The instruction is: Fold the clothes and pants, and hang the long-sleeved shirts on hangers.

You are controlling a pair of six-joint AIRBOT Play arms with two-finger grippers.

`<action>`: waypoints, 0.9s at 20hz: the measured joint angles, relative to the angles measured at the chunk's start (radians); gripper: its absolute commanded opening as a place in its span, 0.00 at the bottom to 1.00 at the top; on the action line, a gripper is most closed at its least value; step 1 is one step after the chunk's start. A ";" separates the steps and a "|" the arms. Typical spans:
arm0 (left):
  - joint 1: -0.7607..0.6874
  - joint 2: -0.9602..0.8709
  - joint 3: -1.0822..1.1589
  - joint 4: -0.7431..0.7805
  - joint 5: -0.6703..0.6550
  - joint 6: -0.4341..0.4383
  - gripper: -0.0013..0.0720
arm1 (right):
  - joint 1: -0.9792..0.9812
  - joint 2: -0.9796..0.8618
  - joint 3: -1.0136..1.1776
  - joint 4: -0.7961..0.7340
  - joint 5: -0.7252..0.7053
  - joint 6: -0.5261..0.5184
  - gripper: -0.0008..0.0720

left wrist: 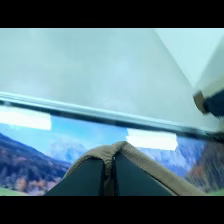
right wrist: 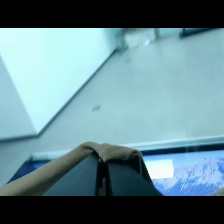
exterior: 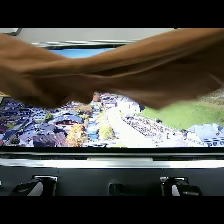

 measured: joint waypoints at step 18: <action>-0.126 -0.609 -0.256 0.069 0.097 0.092 0.04 | 0.000 -0.782 0.006 -0.148 -0.146 0.060 0.05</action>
